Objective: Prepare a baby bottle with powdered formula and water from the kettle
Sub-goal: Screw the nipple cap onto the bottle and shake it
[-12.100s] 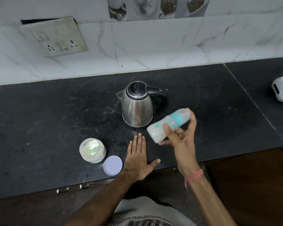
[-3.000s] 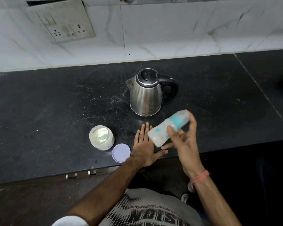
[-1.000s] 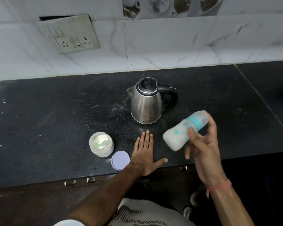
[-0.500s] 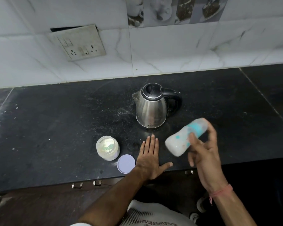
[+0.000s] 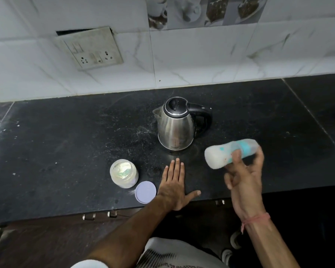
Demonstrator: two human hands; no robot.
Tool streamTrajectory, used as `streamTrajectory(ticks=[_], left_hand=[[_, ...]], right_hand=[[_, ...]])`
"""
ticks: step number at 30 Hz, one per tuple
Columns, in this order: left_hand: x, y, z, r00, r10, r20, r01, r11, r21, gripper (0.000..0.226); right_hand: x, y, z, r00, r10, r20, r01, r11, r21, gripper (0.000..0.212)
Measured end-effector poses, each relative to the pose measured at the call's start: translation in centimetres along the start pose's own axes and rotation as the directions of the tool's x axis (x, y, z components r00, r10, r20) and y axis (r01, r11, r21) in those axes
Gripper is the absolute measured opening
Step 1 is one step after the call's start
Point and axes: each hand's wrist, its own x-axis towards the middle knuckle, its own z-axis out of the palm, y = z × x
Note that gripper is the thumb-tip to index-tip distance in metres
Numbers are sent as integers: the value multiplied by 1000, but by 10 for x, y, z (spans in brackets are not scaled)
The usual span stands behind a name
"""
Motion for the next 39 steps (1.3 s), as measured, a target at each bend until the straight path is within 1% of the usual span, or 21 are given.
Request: streamTrajectory(ticks=[1,3,4,5,7,8,11,15,16,19,20,22,23,26,27,30,31,32,34,37,39], left_hand=[[0,1,-1,1000,-3,0,3,1000,-1,126],[-1,2,-2,1000,-3,29,3,1000,2,126],[-2,3,-3,999,-1,44,1,1000,8,126],[-2,2,-3,999,-1,47,0,1000,17,126],[-1,3,-5,999,-8,35,7,1000,29,125],[-1,4,-5,999,-11,33,10,999,36,125],[-2,7,-3,998,-18,58,14,997,72,125],[3,8,-1,998,-39,45,35,995,89,125],[4,9,1,998,-39,40,35,996,86,126],[5,7,6,998,-43,38,41,997,62,126],[5,7,3,998,-44,49,41,997,65,126],[5,8,-2,995,-49,92,44,997,63,126],[6,9,-3,994,-53,97,47,997,63,127],[6,10,-4,991,-64,117,59,997,47,129],[6,10,-4,991,-63,120,58,997,48,129],[7,9,-4,991,-62,117,58,997,44,128],[7,9,-5,992,-62,113,57,997,47,127],[6,10,-5,992,-62,113,56,997,57,126],[5,10,-5,990,-67,126,58,995,76,128],[6,10,-6,990,-69,125,61,996,68,129],[7,10,-6,990,-66,124,57,996,76,128]], right_hand=[[3,-3,0,1000,8,-1,-8,1000,-16,67],[4,-5,2,995,32,93,-20,992,-122,71],[1,-5,3,992,28,125,-10,990,-140,72],[-2,-5,4,993,11,117,1,994,-109,71],[-2,-4,5,999,-20,26,21,1000,-21,68],[0,-5,7,1000,-18,-5,18,1000,-22,69],[-4,-1,8,999,6,54,-1,996,-91,77],[-10,9,8,996,-36,-84,34,999,-24,76],[-9,11,8,998,-13,-64,10,999,-44,77],[-12,15,8,991,41,131,-22,989,-146,83],[-11,14,8,993,36,112,-22,992,-126,82],[-7,10,7,999,35,4,-35,997,-74,76],[-4,8,6,999,38,-13,-39,997,-68,74],[0,3,4,988,33,151,-9,988,-157,80],[1,1,5,986,11,164,14,988,-151,81],[7,-1,7,999,-6,46,9,998,-60,79],[11,0,8,998,11,59,-6,997,-78,80],[13,1,10,994,25,109,-11,993,-121,81],[16,3,10,984,15,176,18,983,-183,83],[25,-2,9,998,2,56,3,996,-89,76],[25,-3,7,997,8,80,-1,996,-86,78]])
